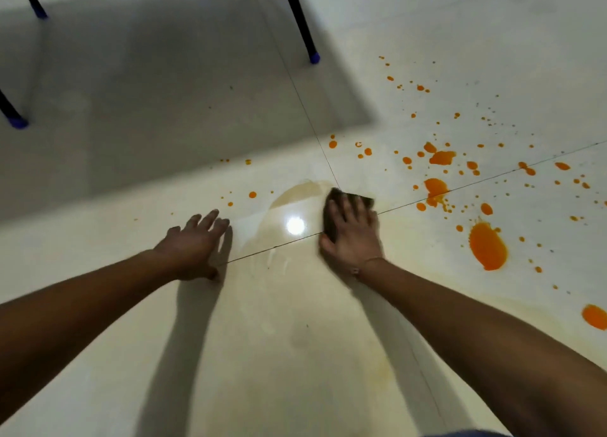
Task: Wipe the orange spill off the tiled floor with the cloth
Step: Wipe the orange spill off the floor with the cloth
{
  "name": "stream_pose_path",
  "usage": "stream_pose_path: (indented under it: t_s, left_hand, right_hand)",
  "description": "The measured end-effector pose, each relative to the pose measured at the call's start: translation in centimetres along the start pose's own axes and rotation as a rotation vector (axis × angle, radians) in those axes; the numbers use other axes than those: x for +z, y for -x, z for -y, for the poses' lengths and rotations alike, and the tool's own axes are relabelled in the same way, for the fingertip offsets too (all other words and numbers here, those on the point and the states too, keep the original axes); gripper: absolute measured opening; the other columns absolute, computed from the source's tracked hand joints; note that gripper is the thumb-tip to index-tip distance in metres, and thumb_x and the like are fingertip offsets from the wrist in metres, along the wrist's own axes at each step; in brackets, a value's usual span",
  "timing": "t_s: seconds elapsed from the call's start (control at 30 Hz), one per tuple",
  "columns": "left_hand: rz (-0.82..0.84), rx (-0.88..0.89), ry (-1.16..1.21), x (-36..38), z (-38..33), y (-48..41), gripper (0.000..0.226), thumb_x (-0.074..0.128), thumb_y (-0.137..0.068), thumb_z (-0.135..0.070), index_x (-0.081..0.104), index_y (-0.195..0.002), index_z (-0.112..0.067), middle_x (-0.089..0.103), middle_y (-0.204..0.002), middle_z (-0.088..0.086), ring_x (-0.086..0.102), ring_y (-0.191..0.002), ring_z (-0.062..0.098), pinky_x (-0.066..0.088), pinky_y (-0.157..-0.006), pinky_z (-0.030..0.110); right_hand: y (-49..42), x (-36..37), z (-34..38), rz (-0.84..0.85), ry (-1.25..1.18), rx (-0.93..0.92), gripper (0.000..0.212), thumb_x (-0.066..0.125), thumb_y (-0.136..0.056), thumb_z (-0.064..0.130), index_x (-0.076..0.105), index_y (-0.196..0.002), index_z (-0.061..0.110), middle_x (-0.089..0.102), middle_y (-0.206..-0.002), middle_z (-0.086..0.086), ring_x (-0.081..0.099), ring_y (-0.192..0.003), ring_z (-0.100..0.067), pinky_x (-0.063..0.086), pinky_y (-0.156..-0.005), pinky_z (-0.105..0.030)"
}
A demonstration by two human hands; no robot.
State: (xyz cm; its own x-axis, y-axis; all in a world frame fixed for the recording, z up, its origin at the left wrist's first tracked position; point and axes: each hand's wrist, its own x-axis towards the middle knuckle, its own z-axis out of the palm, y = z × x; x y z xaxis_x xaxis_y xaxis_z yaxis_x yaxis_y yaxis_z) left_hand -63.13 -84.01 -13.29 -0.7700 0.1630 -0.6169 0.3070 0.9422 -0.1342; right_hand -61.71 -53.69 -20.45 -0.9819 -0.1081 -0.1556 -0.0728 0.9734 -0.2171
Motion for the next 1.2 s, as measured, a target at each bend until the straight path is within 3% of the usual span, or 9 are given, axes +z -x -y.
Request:
stream_pose_path:
  t_s: [0.17,0.37,0.47,0.57,0.7,0.8,0.93,1.07,1.2]
  left_hand:
    - [-0.028,0.046,-0.004,-1.1,3.0,-3.1,0.123,0.073,-0.071,-0.061,-0.008,-0.153,-0.019,-0.017,-0.161,0.006,0.0,-0.148,0.033,0.025,-0.113,0.052]
    - [-0.143,0.013,0.165,-1.1,8.3,-7.5,0.143,0.069,-0.049,-0.082,-0.009,-0.152,-0.023,-0.014,-0.161,0.003,-0.004,-0.148,0.031,0.017,-0.115,0.053]
    - [-0.112,0.014,0.258,-0.7,11.2,-8.0,0.147,0.068,-0.043,-0.085,-0.007,-0.152,-0.023,-0.014,-0.162,0.001,-0.003,-0.148,0.031,0.02,-0.114,0.054]
    - [-0.076,0.04,0.272,-0.8,11.2,-8.0,0.148,0.071,-0.043,-0.082,-0.009,-0.152,-0.022,-0.02,-0.16,0.001,-0.008,-0.148,0.033,0.018,-0.114,0.058]
    - [-0.047,0.039,0.31,-0.9,10.8,-8.1,0.148,0.077,-0.047,-0.074,-0.013,-0.152,-0.02,-0.026,-0.159,0.002,-0.014,-0.147,0.034,0.012,-0.114,0.061]
    - [-0.054,0.03,0.327,-0.4,10.9,-8.8,0.149,0.079,-0.046,-0.072,-0.014,-0.151,-0.022,-0.028,-0.158,0.001,-0.017,-0.146,0.033,0.01,-0.114,0.061]
    - [-0.075,0.056,0.378,0.4,11.3,-8.9,0.146,0.079,-0.048,-0.07,-0.011,-0.153,-0.024,-0.027,-0.158,-0.003,-0.018,-0.147,0.028,0.007,-0.115,0.057]
    - [-0.14,0.057,0.466,0.8,14.0,-7.0,0.138,0.07,-0.05,-0.08,-0.001,-0.154,-0.023,-0.014,-0.162,-0.001,-0.007,-0.149,0.022,0.013,-0.12,0.047]
    - [-0.157,-0.125,0.499,3.0,17.6,-5.3,0.148,0.043,-0.032,-0.099,0.003,-0.154,-0.025,-0.01,-0.162,-0.001,-0.003,-0.149,0.025,0.015,-0.119,0.049]
  right_hand:
    - [4.6,2.0,4.7,0.091,-0.002,-0.456,0.077,0.042,-0.083,0.057,0.025,-0.152,0.027,0.021,-0.16,-0.006,0.011,-0.148,-0.027,0.013,-0.116,-0.049]
    - [-10.4,0.8,9.3,-0.003,-0.019,-0.084,0.08,0.028,-0.082,0.06,0.017,-0.154,0.027,0.01,-0.163,-0.004,0.002,-0.148,-0.026,0.006,-0.118,-0.049]
    - [-9.6,1.6,14.5,0.044,-0.036,-0.17,0.076,0.037,-0.085,0.055,0.019,-0.154,0.027,0.011,-0.163,-0.004,0.001,-0.149,-0.025,0.005,-0.118,-0.049]
    - [-5.1,0.8,12.2,0.131,0.02,-0.277,0.078,0.037,-0.085,0.057,0.017,-0.154,0.029,0.008,-0.163,-0.002,0.0,-0.15,-0.023,0.011,-0.118,-0.05]
    - [-9.1,-0.8,8.0,0.087,0.023,0.032,0.08,0.026,-0.083,0.061,0.011,-0.155,0.029,0.005,-0.163,-0.003,0.0,-0.149,-0.024,0.012,-0.118,-0.052]
    - [-16.6,-0.3,11.0,-0.009,-0.036,0.137,0.078,0.031,-0.085,0.055,0.013,-0.155,0.026,0.01,-0.163,-0.005,0.004,-0.148,-0.028,0.009,-0.118,-0.051]
    - [-16.1,1.9,18.8,-0.04,-0.053,-0.154,0.074,0.038,-0.085,0.051,0.022,-0.153,0.026,0.018,-0.161,-0.005,0.007,-0.148,-0.027,0.011,-0.117,-0.052]
    - [-5.8,1.3,14.8,0.132,-0.036,-0.443,0.076,0.044,-0.084,0.052,0.02,-0.153,0.031,0.013,-0.163,-0.003,0.001,-0.15,-0.023,0.011,-0.117,-0.05]
    - [-16.1,0.4,13.2,-0.01,-0.007,-0.091,0.078,0.034,-0.084,0.054,0.017,-0.154,0.026,0.014,-0.162,-0.006,0.007,-0.148,-0.028,0.017,-0.116,-0.054]
